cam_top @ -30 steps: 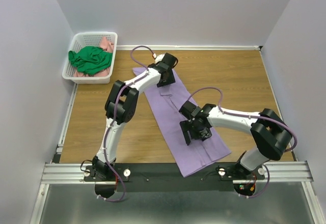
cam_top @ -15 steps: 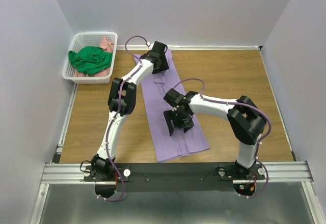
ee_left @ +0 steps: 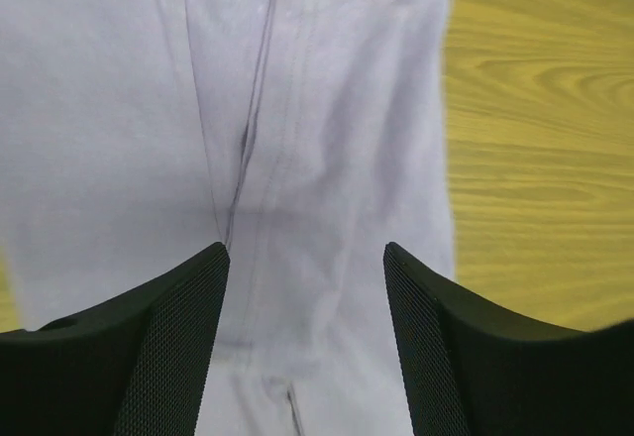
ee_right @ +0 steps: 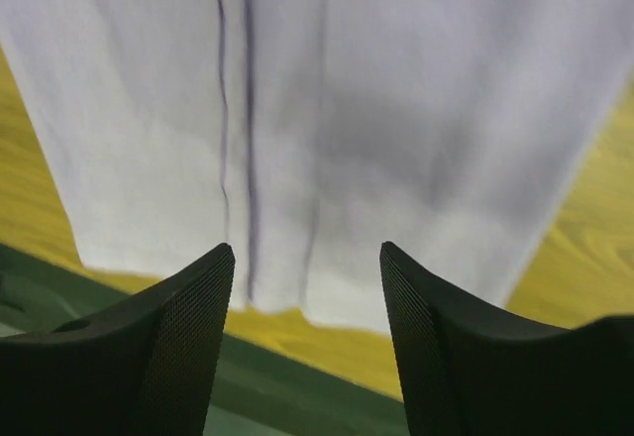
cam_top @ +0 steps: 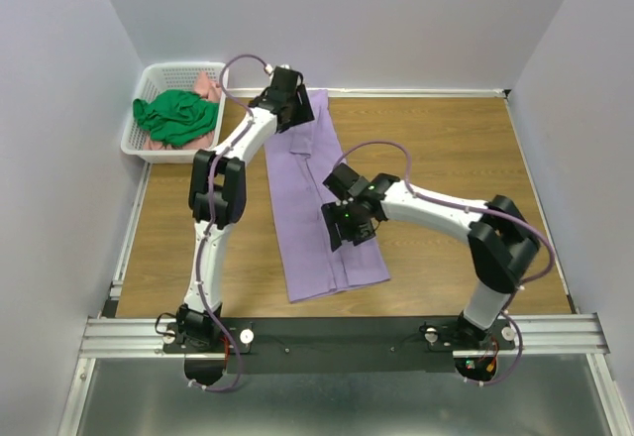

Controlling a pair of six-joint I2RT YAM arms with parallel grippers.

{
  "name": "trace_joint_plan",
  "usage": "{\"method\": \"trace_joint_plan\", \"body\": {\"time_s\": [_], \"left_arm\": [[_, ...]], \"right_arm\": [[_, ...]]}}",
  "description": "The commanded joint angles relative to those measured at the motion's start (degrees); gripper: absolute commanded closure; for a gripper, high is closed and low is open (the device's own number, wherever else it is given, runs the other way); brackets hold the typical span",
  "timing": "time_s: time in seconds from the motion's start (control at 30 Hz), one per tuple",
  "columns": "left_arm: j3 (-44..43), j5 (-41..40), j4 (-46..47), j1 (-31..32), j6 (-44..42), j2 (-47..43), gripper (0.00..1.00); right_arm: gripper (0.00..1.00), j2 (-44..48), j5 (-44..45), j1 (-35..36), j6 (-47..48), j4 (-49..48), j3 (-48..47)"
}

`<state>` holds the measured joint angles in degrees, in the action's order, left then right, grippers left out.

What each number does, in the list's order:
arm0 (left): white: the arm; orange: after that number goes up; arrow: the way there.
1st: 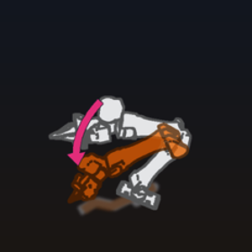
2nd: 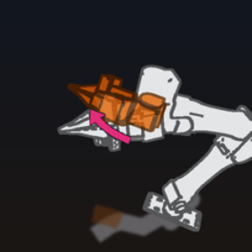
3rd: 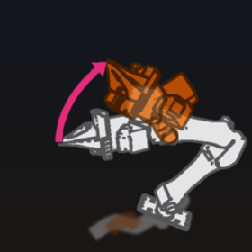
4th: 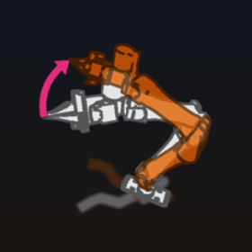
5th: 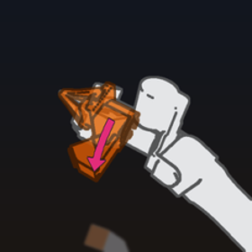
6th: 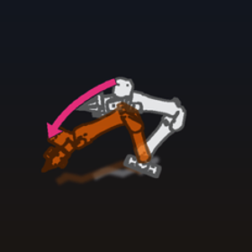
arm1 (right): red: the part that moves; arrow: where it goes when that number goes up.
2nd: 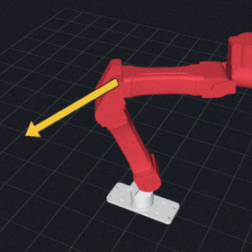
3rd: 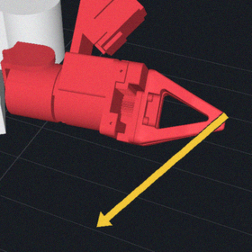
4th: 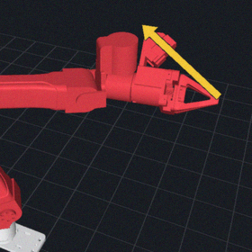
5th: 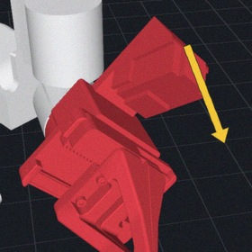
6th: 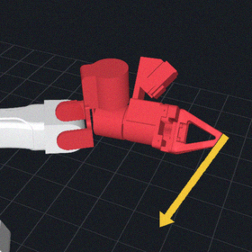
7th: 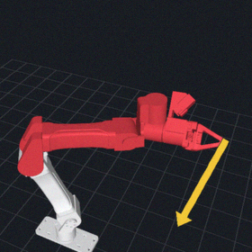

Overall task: Fold and stack the t-shirts
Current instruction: Fold the tshirt

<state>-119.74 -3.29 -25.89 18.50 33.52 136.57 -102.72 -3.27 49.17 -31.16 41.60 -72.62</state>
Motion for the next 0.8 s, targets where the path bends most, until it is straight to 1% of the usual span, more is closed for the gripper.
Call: {"method": "trace_joint_plan", "body": {"time_s": [0.0, 0.03, 0.07, 0.1, 0.13, 0.2, 0.23, 0.27, 0.3, 0.37, 0.47, 0.57, 0.6, 0.67, 0.7, 0.77], "left_arm": [[-0.06, -4.52, 0.85, 0.39, -2.84, -11.93, 0.26], [0.64, -4.97, 0.32, 0.39, -2.84, -13.42, 0.26], [3.17, -5.41, 0.05, 0.57, -2.84, -16.92, 0.27], [4.94, -6.37, -0.3, 0.74, -2.67, -18.95, 0.26], [6.7, -6.99, -0.39, 0.92, -2.58, -23.06, 0.26], [12.15, -9.44, -1.44, 1.62, -2.23, -27.3, 0.26], [13.99, -10.32, -1.97, 1.89, -2.05, -31.33, 0.26], [15.92, -11.2, -2.32, 2.15, -1.88, -33.28, 0.26], [19.95, -12.6, -3.28, 2.76, -1.44, -37.22, 0.26], [24.36, -13.06, -3.82, 3.03, -1.17, -41.1, 0.26], [35.76, -14.99, -4.43, 3.73, -0.38, -48.75, 0.26], [42.29, -15.78, -4.7, 4.26, 0.75, -55.7, 0.26], [46.4, -15.35, -4.87, 4.78, 1.46, -58.67, 0.26], [50.29, -14.73, -5.13, 5.31, 2.77, -61.15, 0.26], [53.88, -14.21, -5.57, 5.84, 3.3, -62.38, 0.26], [57.06, -12.97, -5.84, 6.72, 4.62, -65.27, 0.26]], "right_arm": [[0.36, 6.29, 1.52, 0.4, 0.31, 2.87, 5.45], [0.38, 6.3, 0.73, 0.49, 0.22, 2.78, 6.34], [0.44, 6.91, 0.11, 0.58, 0.05, 2.78, 7.05], [0.47, 7.18, -0.42, 0.67, -0.3, 2.61, 8.36], [0.51, 7.53, -0.42, 0.93, -0.31, 2.43, 8.81], [0.53, 7.79, -1.03, 1.19, -0.66, 1.47, 9.86], [0.54, 7.97, -1.56, 1.28, -0.83, 1.11, 10.13], [0.56, 8.06, -2.18, 1.37, -1.01, 0.41, 10.48], [0.57, 7.71, -3.4, 1.54, -1.53, -0.55, 10.92], [0.59, 7.1, -3.94, 1.72, -1.89, -1.17, 11.27], [0.61, 6.48, -4.29, 2.6, -2.77, -2.4, 11.62], [0.61, 5.6, -4.73, 3.74, -3.91, -3.46, 11.45], [0.61, 4.55, -4.9, 4.27, -4.26, -3.55, 11.45], [0.61, 3.49, -4.47, 4.79, -4.7, -3.64, 11.36], [0.61, 3.14, -4.03, 5.32, -5.22, -3.55, 11.27], [0.63, 2.35, -2.1, 5.76, -5.93, -3.55, 11.27]]}}
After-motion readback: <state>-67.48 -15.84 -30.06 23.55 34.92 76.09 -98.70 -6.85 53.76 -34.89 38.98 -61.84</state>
